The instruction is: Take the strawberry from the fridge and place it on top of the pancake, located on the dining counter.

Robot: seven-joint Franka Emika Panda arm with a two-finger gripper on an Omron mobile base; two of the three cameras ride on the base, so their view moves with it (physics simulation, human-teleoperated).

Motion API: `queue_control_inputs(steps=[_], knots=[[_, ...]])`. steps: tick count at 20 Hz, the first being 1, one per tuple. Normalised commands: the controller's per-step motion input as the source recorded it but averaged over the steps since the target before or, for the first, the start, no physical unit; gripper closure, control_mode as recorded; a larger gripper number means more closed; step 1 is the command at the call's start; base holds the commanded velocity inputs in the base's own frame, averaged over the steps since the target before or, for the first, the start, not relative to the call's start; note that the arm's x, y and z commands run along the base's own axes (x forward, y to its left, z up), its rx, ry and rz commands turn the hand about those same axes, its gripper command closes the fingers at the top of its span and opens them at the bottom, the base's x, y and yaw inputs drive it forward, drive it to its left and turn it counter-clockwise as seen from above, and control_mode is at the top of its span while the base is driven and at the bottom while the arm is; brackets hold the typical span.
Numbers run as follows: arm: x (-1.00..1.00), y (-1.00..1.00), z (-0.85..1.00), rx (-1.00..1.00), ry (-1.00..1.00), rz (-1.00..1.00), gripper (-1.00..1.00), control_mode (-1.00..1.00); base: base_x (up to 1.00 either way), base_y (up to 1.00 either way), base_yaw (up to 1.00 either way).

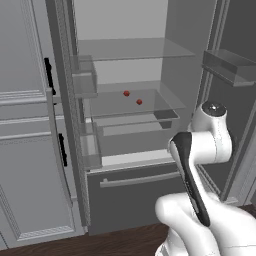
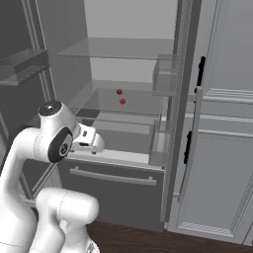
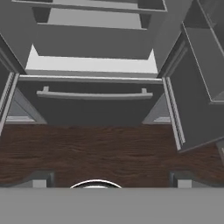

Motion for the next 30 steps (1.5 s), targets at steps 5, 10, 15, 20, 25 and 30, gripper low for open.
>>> queue_control_inputs(steps=[5, 10, 15, 20, 25, 30], knots=[[-0.06, 0.01, 0.00, 0.02, 0.07, 0.15, -1.00, -1.00, 0.00, 0.00, 0.00], [-0.46, 0.00, 0.00, 0.04, 0.02, 0.07, -1.00, -1.00, 0.00, 0.00, 0.00], [-0.52, 0.00, -0.01, 0.06, 0.02, -0.07, -1.00, -1.00, 0.00, 0.00, 0.00], [-0.22, 0.01, -0.10, 0.04, 0.00, -0.13, -1.00, -1.00, 0.00, 0.00, 0.00], [0.00, 0.16, -0.20, 0.00, 0.00, -0.06, -1.00, -1.00, 0.00, 0.00, 0.00], [0.00, 0.07, -0.40, 0.00, 0.00, 0.00, -1.00, -1.00, 0.00, 0.00, 0.00]])
